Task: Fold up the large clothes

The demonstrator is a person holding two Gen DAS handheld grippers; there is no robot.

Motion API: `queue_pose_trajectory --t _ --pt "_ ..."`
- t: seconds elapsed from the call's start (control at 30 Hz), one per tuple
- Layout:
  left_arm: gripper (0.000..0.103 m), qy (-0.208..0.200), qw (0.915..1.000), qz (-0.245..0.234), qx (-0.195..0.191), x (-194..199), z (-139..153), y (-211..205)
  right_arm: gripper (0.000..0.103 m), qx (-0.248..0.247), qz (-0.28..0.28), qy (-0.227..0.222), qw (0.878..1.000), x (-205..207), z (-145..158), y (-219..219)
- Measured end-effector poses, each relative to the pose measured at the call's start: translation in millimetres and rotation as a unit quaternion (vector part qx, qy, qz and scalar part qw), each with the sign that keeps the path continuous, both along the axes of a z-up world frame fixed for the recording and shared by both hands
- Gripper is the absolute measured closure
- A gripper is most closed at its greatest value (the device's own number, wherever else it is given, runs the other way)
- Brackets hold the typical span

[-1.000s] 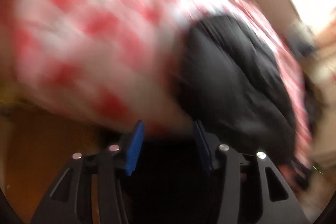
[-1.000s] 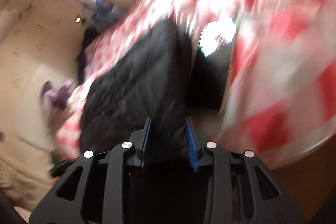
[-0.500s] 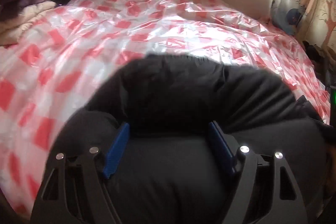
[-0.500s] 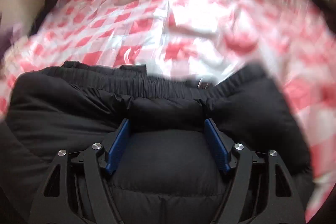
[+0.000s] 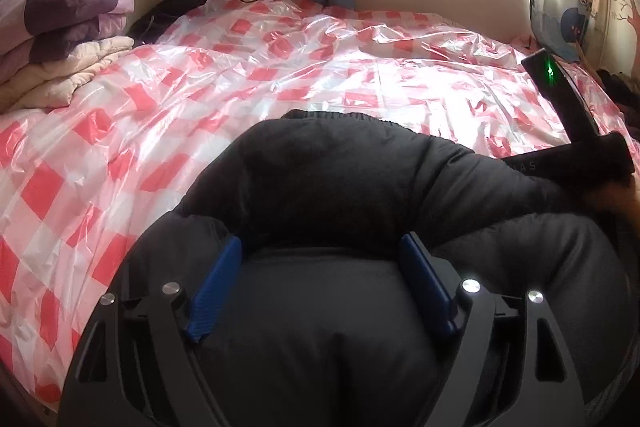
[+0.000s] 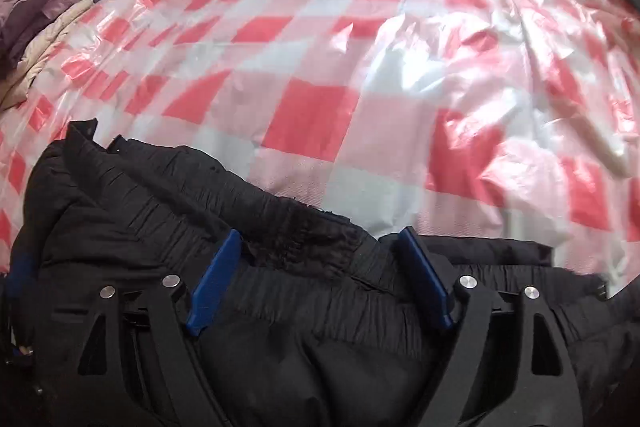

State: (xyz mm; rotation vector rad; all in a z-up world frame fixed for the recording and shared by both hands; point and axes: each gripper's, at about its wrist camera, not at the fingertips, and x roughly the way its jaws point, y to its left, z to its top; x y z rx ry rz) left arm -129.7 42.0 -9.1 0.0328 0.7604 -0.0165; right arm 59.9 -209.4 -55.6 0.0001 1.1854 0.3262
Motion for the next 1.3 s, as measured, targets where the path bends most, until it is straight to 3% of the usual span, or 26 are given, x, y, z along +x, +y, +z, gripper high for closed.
queue_pose_trajectory --t 0.1,0.2,0.27,0.33,0.37,0.4,0.43,0.47,0.6,0.73,0.83,0.9,0.97,1.03,1.13,1.2,1.27,1.3 --pt "0.023 -0.002 0.9999 -0.010 0.012 -4.1 -5.3 -2.7 0.027 0.026 -0.009 -0.002 1.000 -9.3 30.0 -18.3" --pt "0.023 -0.003 0.9998 -0.013 0.010 -5.0 -5.3 -2.3 0.026 0.016 -0.050 -0.093 0.994 -48.3 94.4 -67.9" --pt "0.023 -0.001 0.9999 -0.016 0.001 -4.9 -4.9 0.4 0.021 -0.015 -0.115 -0.148 0.982 -81.7 114.3 -118.4" --pt "0.022 0.000 0.9998 -0.019 -0.006 -5.3 -4.6 2.4 0.021 -0.027 -0.179 -0.154 0.971 -103.0 98.7 -169.2" --pt "0.022 0.000 0.9998 -0.020 -0.008 -5.6 -4.1 3.1 0.021 -0.021 -0.212 -0.129 0.968 -115.5 73.9 -197.8" --pt "0.022 0.001 0.9996 -0.025 -0.015 -6.3 -3.5 3.3 0.020 -0.006 -0.233 -0.093 0.968 -125.9 45.5 -219.5" --pt "0.021 0.003 0.9992 -0.033 -0.023 -7.4 -2.6 2.6 0.021 0.048 -0.245 -0.078 0.965 -140.8 26.1 -238.0" --pt "0.021 -0.002 0.9993 -0.035 -0.013 -9.9 -2.3 -0.8 0.022 0.070 -0.252 -0.089 0.961 -149.6 22.9 -243.2" --pt "0.021 -0.012 0.9993 -0.031 0.014 -14.5 -2.7 -6.9 0.022 0.035 -0.239 -0.120 0.963 -163.3 49.2 -230.4" --pt "0.020 -0.014 0.9993 -0.030 0.018 -14.7 -2.5 -7.2 0.022 0.035 -0.136 -0.207 0.968 -163.7 106.3 -155.6" --pt "0.020 -0.014 0.9993 -0.030 0.018 -14.7 -2.6 -6.4 0.022 0.034 -0.057 -0.188 0.980 -136.1 113.2 -95.5" --pt "0.020 -0.014 0.9993 -0.029 0.016 -14.4 -2.5 -6.7 0.022 0.000 -0.024 -0.150 0.988 -116.0 89.0 -61.9" --pt "0.020 -0.018 0.9995 -0.026 0.007 -15.1 -0.2 -5.1 0.019 -0.031 0.000 -0.094 0.995 -105.5 46.0 -46.2" --pt "0.019 -0.019 0.9994 -0.027 0.005 -15.7 -0.4 -4.3 0.019 -0.022 -0.007 -0.082 0.996 -107.5 32.4 -51.9" --pt "0.018 -0.016 0.9994 -0.030 0.007 -14.0 -2.5 -4.4 0.019 0.016 -0.032 -0.089 0.995 -126.7 56.5 -65.6" --pt "0.018 -0.011 0.9994 -0.032 -0.006 -11.3 -3.7 -0.6 0.019 0.038 -0.028 -0.128 0.991 -158.8 87.8 -74.6" --pt "0.017 -0.005 0.9991 -0.033 -0.026 -8.0 -5.0 5.0 0.014 0.004 -0.033 -0.133 0.991 -177.3 90.2 -83.9" --pt "0.016 -0.002 0.9987 -0.036 -0.037 -6.8 -5.4 7.6 0.014 -0.019 -0.024 -0.105 0.994 -182.3 77.6 -85.2"
